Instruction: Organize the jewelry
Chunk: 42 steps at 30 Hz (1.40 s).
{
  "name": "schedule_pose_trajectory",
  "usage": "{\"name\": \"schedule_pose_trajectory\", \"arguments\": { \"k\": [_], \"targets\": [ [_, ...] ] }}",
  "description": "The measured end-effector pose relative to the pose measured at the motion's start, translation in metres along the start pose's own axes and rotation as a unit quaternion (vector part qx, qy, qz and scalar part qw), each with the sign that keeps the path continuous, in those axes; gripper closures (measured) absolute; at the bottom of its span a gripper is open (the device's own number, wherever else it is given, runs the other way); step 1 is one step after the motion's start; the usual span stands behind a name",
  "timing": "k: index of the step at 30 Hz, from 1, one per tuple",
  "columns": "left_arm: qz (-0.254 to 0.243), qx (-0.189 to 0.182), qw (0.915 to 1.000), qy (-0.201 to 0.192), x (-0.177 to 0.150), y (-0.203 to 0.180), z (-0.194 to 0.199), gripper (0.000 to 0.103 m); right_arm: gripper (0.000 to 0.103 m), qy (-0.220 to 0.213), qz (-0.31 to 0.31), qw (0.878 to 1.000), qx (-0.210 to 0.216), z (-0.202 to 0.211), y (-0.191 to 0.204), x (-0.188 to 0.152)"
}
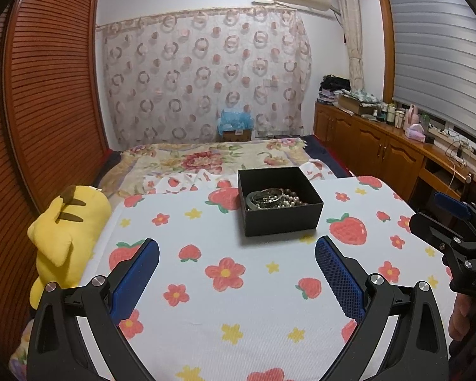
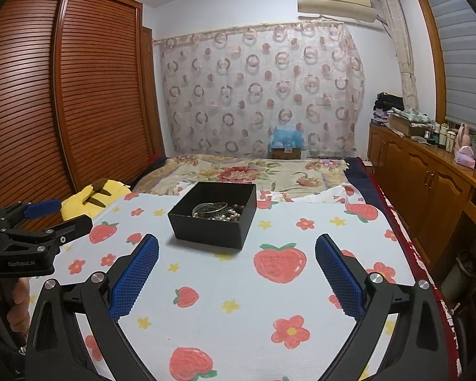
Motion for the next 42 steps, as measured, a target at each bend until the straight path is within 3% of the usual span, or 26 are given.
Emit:
{"name": "schedule_pose_trajectory", "arguments": {
  "k": [42],
  "targets": [
    [-0.001, -0.002, 0.9999, -0.017, 0.008, -0.008, 0.015, 0.008, 0.003, -0.002, -0.003, 1.0, -0.01, 0.004, -0.008, 0.008]
  ]
}}
Point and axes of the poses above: each gripper's, at about its wrist camera, not at the fingertips, and z roughly against the way its jaws point, y to its left, x to its top, the point moved 3 cm from there along -z, roughly the way its jaws point, and after that the axes turned 12 degrees about z, right-handed, at the moved point
